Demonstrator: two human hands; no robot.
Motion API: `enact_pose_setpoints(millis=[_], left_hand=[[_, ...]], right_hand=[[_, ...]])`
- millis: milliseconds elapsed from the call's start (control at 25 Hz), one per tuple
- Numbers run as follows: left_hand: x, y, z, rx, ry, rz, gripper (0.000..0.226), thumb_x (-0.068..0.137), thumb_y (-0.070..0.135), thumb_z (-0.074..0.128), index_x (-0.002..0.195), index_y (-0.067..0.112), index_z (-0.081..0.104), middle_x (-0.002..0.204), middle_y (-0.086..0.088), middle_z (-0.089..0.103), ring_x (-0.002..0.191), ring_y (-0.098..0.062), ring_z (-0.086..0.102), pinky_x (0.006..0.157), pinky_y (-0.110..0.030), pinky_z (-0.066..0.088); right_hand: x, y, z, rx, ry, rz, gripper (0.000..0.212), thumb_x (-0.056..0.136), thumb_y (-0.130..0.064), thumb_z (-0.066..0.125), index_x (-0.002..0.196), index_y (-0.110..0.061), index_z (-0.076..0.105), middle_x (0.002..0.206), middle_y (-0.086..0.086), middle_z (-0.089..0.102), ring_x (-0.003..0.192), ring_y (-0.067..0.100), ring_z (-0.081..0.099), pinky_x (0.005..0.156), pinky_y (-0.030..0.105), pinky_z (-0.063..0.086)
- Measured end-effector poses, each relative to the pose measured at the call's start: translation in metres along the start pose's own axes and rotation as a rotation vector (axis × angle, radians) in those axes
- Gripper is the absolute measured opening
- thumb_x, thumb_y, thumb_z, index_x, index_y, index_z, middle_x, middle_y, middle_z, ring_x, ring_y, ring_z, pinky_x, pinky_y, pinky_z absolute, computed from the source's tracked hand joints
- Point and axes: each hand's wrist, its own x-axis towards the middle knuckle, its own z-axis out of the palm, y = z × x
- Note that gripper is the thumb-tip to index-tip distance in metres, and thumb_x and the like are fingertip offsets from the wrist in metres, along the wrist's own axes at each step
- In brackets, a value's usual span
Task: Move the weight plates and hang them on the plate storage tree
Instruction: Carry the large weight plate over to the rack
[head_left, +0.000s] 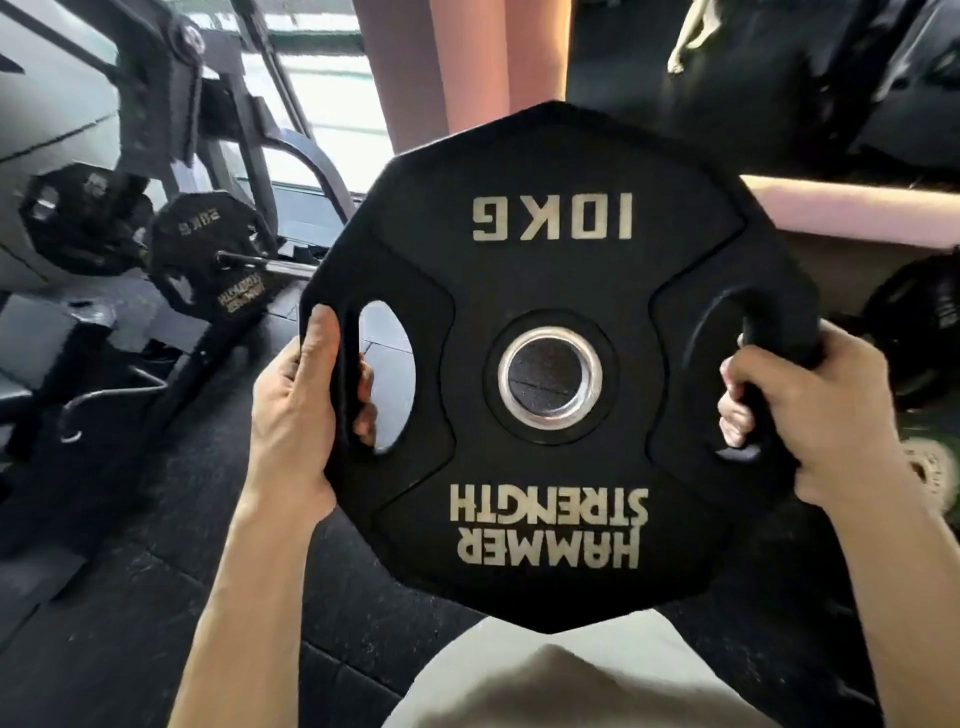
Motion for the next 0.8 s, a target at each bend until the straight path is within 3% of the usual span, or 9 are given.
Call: enact_pose_setpoints(millis=[240,400,560,800], left_hand=[[0.167,0.037,0.079,-0.013,-0.118,0.019,0.054,0.084,0.061,0.057,0.086,0.008,0.053,0.06,-0.005,0.053,0.037,-0.016,0.041,0.041,-0.022,0.033],[0.275,0.051,0.13,-0.018,-0.232,0.022,0.045,0.088,0.058,0.054,0.082,0.014,0.052,0.06,-0.002,0.051,0.038,-0.016,0.04,0.041,-0.021,0.033],[0.387,0.057,0.179,-0.036,-0.333,0.022,0.046,0.088,0.058,0.054,0.065,0.019,0.053,0.059,-0.003,0.051,0.037,-0.016,0.04,0.04,-0.019,0.032],[0.552,0.092,0.265,-0.01,-0.518,0.037,0.045,0.084,0.059,0.057,0.073,0.017,0.05,0.06,-0.007,0.05,0.038,-0.019,0.038,0.041,-0.023,0.034]], right_hand=[[0.137,-0.044,0.045,0.025,0.142,0.047,0.033,0.072,0.009,0.056,0.055,-0.017,0.046,0.049,0.009,0.044,0.041,0.022,0.041,0.045,0.03,0.037],[0.224,-0.063,0.075,0.016,0.23,0.021,0.026,0.073,0.009,0.056,0.064,-0.013,0.047,0.052,0.011,0.045,0.041,0.022,0.041,0.045,0.029,0.037],[0.313,-0.07,0.112,0.022,0.307,-0.031,0.026,0.073,0.01,0.056,0.063,-0.011,0.044,0.054,0.012,0.044,0.039,0.023,0.04,0.044,0.031,0.038],[0.434,-0.098,0.161,0.014,0.499,-0.064,0.021,0.076,0.01,0.056,0.067,-0.006,0.047,0.049,0.009,0.045,0.035,0.023,0.041,0.039,0.028,0.038]])
